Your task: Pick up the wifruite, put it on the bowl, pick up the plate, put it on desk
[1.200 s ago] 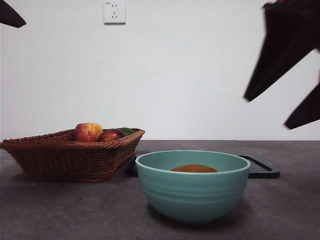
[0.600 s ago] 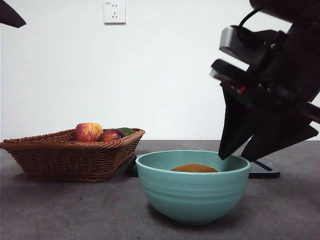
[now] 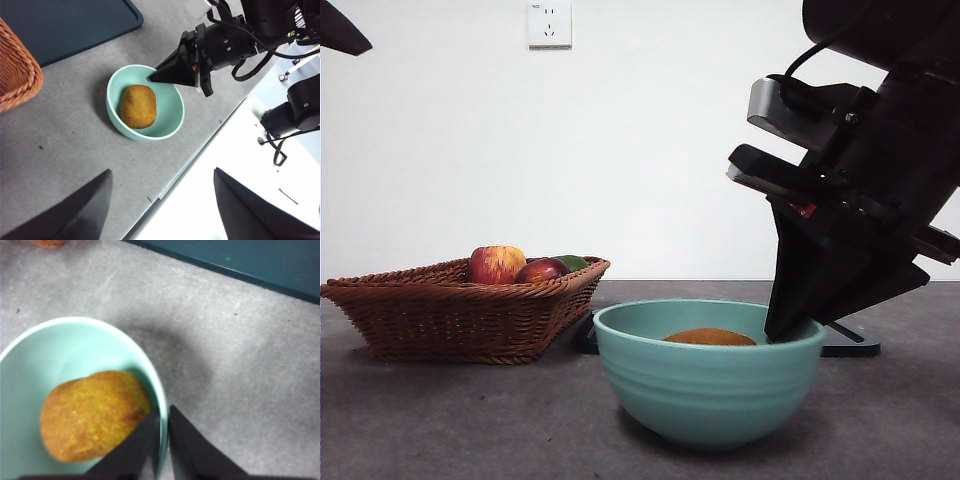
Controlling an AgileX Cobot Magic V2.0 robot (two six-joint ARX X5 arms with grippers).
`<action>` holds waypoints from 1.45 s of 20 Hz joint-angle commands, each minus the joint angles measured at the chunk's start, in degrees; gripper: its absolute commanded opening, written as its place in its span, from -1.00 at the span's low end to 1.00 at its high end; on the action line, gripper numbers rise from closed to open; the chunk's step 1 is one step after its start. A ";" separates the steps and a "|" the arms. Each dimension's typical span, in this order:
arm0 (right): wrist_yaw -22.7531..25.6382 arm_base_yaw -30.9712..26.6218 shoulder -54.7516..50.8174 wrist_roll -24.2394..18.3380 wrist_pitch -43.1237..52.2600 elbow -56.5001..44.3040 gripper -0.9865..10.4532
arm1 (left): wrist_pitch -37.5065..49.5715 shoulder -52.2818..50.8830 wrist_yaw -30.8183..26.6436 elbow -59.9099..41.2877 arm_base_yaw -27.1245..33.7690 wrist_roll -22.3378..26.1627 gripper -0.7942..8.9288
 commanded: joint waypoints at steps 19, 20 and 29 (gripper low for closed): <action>1.11 -10.73 8.59 -7.04 -5.79 21.92 -0.81 | 0.42 0.17 0.33 0.59 -0.26 1.09 -0.19; 1.09 -11.67 10.71 -7.69 -5.88 23.71 -0.81 | 0.42 0.17 0.33 0.59 -0.26 1.09 -0.19; 0.87 -16.61 25.99 -9.40 -1.57 31.41 -0.81 | 0.37 0.17 0.33 0.59 -0.26 1.07 -0.19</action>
